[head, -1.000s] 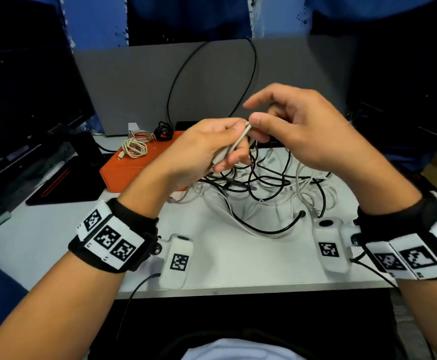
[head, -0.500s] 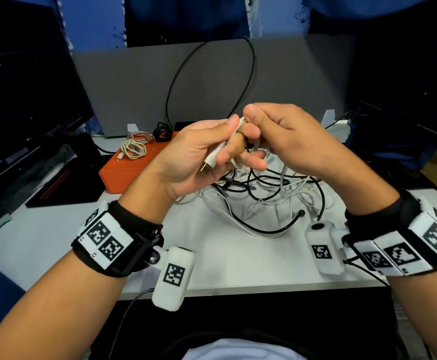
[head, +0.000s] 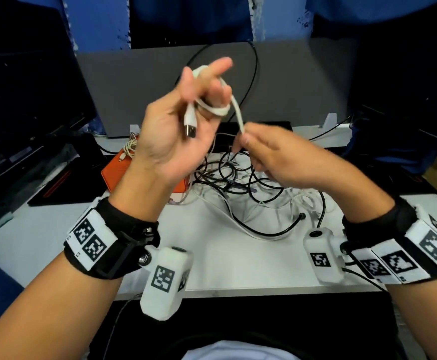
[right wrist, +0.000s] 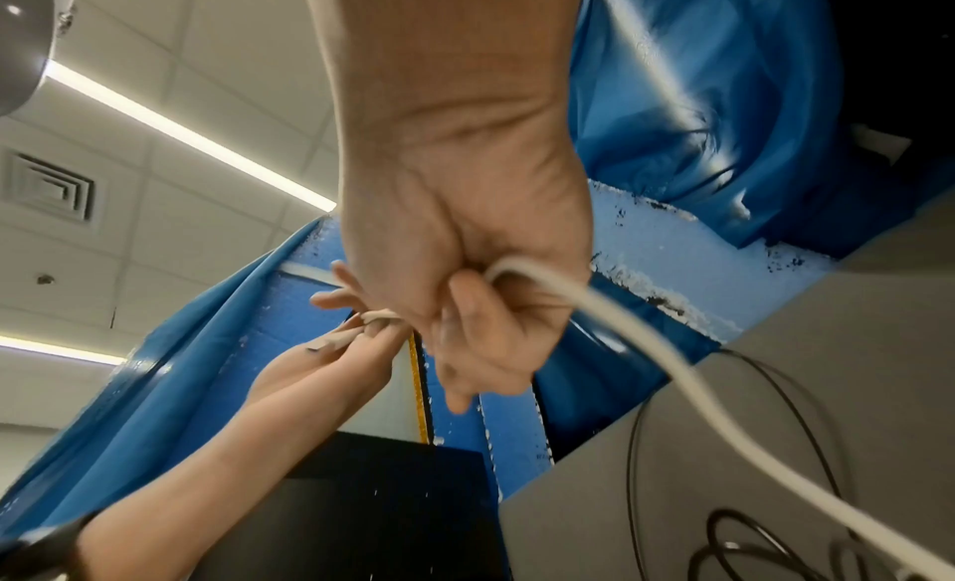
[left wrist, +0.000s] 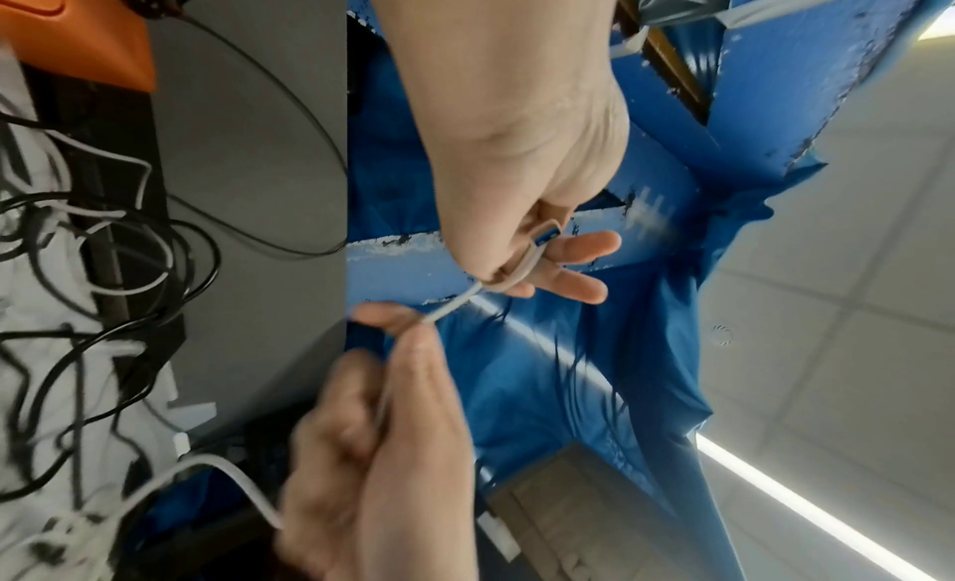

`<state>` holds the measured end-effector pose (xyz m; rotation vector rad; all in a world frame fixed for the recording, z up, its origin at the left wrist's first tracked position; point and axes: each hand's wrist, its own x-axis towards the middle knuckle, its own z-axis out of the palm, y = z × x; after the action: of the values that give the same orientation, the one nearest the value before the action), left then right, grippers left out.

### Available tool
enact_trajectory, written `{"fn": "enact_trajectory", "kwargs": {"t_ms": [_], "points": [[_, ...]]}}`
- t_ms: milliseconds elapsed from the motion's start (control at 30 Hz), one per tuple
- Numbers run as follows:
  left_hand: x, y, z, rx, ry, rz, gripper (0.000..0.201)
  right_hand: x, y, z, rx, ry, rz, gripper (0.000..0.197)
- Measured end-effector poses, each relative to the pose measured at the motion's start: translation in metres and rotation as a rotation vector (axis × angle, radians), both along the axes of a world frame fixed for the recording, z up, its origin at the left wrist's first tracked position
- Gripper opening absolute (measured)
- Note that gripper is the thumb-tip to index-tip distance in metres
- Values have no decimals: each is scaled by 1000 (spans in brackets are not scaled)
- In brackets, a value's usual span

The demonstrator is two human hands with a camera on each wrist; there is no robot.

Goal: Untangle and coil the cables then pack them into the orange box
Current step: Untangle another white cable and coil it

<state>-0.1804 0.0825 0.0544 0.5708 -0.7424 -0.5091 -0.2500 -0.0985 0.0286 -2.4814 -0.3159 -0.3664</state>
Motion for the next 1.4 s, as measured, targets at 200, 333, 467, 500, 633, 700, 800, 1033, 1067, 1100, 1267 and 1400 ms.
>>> {"fn": "enact_trajectory", "kwargs": {"t_ms": [200,333,467,500,633,700,800,1033,1067,1100,1267,1400], "points": [[2,-11,-15,365,-347,580,30,-8,18,-4,-241,39,80,35],[9,-18,-29,846,-843,903,23,-16,18,5,-252,-15,110,26],[14,-6,-26,1035,-892,536,35,-18,4,19,84,-278,30,6],[11,-2,-25,977,-813,385,37,-18,1,21,134,-320,-4,4],[8,3,-22,680,-627,18,45,-8,-4,16,198,-392,-85,17],[7,0,-22,598,-603,13,39,-2,-3,11,208,-384,-86,23],[5,-5,-24,523,-523,31,26,3,0,4,234,-286,-38,32],[0,-6,-27,524,-316,-156,38,4,-3,-2,156,-191,-9,43],[1,-4,-26,543,-324,-162,38,3,-4,-2,155,-181,4,43],[1,-2,-24,559,-336,-163,38,2,-3,-1,162,-174,19,44],[-3,4,-19,545,-395,-156,38,-7,3,7,307,-139,133,39],[-11,7,-13,481,-401,-210,41,-14,8,12,478,-67,270,39]]}}
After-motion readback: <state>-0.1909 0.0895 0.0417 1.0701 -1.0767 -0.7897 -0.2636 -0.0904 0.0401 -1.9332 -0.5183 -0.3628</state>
